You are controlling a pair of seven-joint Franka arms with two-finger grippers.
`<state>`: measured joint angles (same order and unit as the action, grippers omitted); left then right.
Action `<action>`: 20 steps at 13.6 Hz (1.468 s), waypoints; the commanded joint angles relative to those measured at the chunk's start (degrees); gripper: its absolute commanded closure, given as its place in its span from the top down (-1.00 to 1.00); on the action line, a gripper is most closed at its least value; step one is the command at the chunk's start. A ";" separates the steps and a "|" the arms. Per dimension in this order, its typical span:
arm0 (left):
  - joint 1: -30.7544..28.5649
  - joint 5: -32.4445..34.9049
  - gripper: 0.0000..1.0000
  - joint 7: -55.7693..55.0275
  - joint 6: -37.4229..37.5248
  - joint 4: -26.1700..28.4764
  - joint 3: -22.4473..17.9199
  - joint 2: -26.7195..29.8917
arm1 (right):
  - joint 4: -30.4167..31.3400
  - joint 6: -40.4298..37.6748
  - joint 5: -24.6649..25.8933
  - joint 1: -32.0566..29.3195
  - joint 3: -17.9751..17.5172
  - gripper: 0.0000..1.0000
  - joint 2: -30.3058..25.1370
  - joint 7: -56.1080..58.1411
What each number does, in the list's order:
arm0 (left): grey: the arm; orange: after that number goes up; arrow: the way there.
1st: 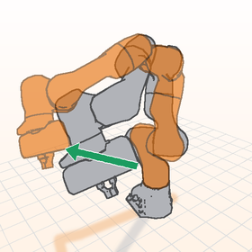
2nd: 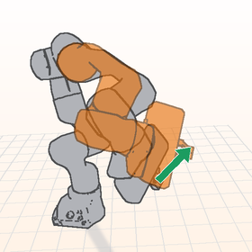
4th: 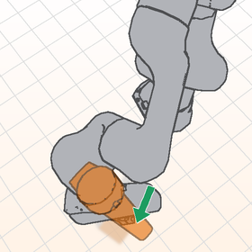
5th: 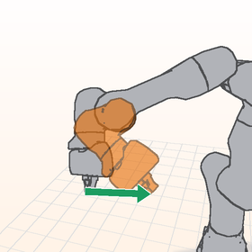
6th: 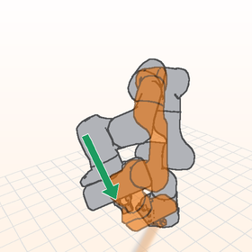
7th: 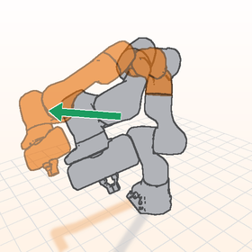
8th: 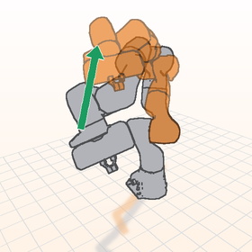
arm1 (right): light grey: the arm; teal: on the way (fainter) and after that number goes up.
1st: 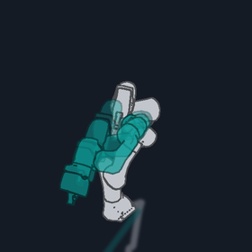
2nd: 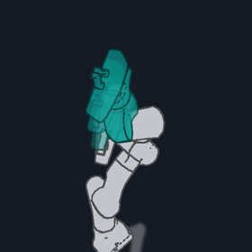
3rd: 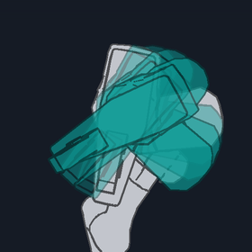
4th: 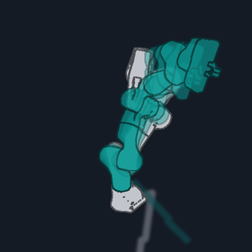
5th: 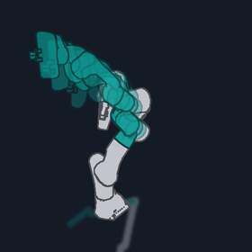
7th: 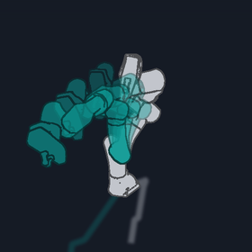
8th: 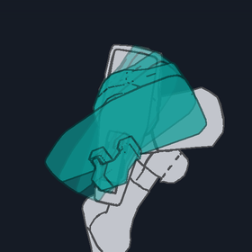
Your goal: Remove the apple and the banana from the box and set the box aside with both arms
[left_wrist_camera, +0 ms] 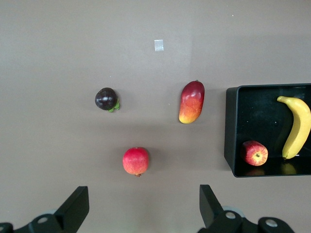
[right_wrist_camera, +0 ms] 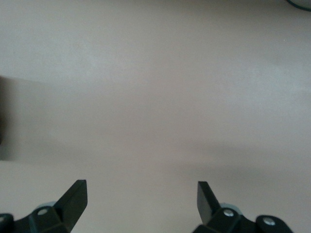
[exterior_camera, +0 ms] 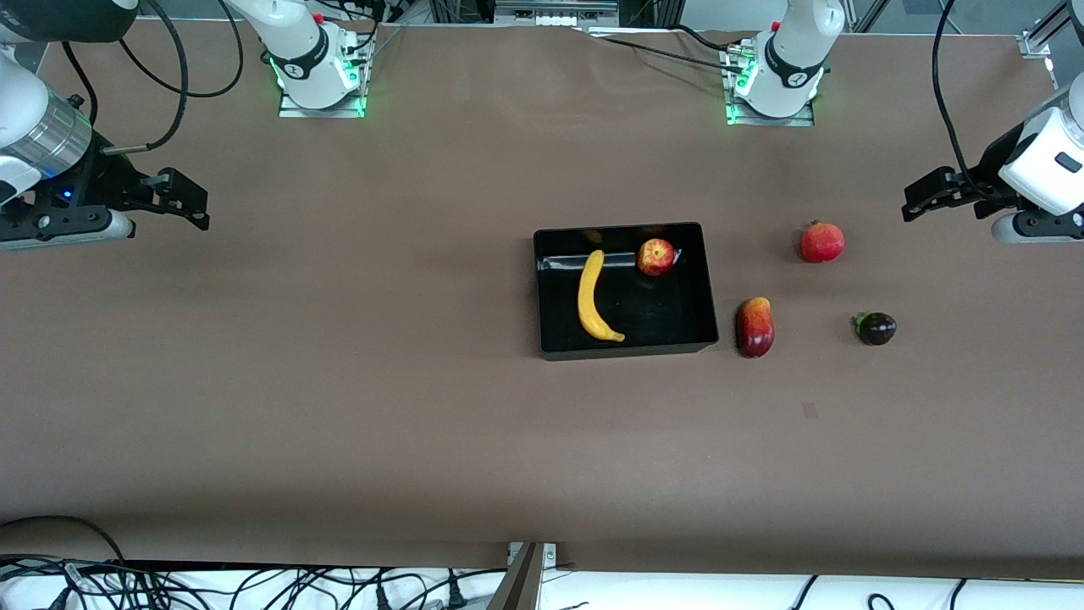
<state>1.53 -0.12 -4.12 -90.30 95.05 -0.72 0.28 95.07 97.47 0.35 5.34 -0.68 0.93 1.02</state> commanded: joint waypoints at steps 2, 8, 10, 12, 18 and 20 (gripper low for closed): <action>-0.82 1.00 1.00 0.26 0.48 0.93 0.99 1.12 | -0.85 -0.53 0.18 -1.03 -0.91 1.00 0.22 0.04; -0.82 -0.22 1.00 -0.36 2.40 1.71 3.25 0.25 | -0.85 -0.53 0.18 -1.03 -0.82 1.00 0.22 0.04; -0.74 -2.85 1.00 -4.20 2.15 2.42 5.89 -1.33 | -0.76 -0.53 0.18 -1.03 -0.91 1.00 0.22 0.04; 0.57 -3.92 1.00 -11.40 -1.43 4.60 8.45 -2.57 | -0.85 -0.53 0.18 -1.03 -0.82 1.00 0.22 0.04; 5.93 -3.92 1.00 -26.78 -22.61 17.00 15.65 -8.71 | -0.76 -0.53 0.18 -1.03 -0.82 1.00 0.22 0.04; 8.48 -3.57 1.00 -30.76 -25.96 17.19 16.19 -12.48 | -0.85 -0.53 0.18 -1.03 -0.82 1.00 0.22 0.04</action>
<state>7.99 -3.15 -31.46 -113.74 112.06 15.09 -9.86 95.06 97.47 0.34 5.25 -0.68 0.93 1.01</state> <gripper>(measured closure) 0.000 0.000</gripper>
